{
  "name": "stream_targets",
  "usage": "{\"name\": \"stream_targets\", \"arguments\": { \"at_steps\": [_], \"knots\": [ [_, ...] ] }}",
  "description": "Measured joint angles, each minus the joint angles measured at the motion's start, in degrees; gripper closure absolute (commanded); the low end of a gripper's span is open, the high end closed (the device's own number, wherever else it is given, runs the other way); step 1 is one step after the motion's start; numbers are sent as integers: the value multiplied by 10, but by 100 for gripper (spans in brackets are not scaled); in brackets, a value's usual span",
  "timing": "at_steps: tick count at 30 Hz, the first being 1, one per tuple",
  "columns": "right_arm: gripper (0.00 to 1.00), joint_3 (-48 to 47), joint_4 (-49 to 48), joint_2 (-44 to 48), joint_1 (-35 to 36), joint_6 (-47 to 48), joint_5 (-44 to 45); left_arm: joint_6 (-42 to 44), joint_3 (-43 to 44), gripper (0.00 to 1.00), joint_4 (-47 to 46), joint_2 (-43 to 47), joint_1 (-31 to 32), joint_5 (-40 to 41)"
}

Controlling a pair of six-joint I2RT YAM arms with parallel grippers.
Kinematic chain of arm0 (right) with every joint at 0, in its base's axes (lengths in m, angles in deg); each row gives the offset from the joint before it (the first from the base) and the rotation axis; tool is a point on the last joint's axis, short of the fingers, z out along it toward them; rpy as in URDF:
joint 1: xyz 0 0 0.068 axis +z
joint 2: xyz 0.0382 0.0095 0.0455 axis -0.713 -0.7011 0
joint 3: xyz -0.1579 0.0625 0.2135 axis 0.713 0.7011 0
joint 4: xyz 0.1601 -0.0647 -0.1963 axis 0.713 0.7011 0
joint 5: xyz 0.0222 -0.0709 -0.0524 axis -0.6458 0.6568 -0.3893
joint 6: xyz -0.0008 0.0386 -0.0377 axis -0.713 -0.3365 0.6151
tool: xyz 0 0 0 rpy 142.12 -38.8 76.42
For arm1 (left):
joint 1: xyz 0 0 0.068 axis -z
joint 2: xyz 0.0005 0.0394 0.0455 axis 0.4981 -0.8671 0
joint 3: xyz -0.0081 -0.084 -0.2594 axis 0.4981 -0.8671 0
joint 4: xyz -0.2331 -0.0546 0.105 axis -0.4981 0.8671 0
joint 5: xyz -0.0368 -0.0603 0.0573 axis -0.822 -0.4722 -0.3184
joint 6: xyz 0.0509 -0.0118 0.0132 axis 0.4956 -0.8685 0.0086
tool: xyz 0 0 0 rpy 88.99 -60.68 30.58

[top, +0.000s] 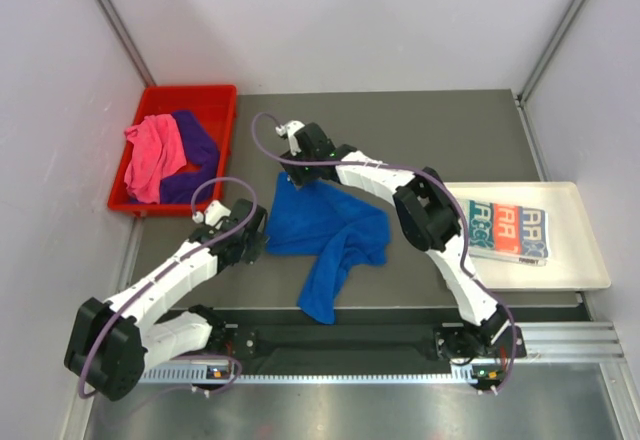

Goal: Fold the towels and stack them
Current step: Flatten out the crumpled towel

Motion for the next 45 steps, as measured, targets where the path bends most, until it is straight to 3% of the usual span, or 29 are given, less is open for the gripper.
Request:
{"name": "stream_targets", "arguments": {
  "at_steps": [19, 23, 33, 43, 45],
  "knots": [
    [34, -147, 39, -96, 30, 43, 50, 0, -7, 100, -12, 0, -1, -13],
    [37, -187, 63, -119, 35, 49, 60, 1, -7, 100, -16, -2, -2, -15],
    [57, -220, 94, -136, 42, 53, 59, 3, -7, 100, -20, -14, -3, -19],
    [99, -215, 95, -133, 41, 42, 39, 17, 2, 100, -19, -14, -5, -13],
    [100, -199, 85, -125, 36, 35, 34, 24, 11, 100, -20, -14, -8, -11]
  ]
}}
